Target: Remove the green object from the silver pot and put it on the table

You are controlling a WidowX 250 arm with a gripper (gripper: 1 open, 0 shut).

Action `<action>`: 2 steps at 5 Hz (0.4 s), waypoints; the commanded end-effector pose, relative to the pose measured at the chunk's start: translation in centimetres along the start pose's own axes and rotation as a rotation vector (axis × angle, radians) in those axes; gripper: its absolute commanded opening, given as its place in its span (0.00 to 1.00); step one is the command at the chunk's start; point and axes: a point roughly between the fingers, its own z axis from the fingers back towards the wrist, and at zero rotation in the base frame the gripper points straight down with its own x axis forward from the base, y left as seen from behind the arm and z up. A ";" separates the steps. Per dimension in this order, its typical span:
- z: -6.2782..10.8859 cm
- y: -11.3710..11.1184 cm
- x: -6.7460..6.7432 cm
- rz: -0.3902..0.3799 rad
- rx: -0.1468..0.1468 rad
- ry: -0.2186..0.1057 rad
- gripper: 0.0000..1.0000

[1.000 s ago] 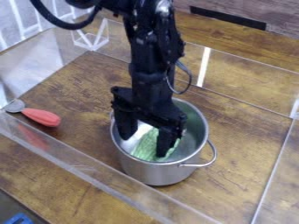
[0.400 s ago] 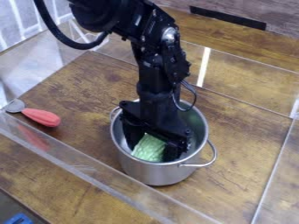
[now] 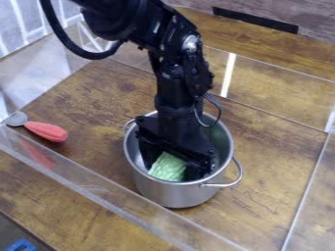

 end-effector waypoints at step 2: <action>1.6 -0.5 1.3 -0.011 -0.018 -0.040 1.00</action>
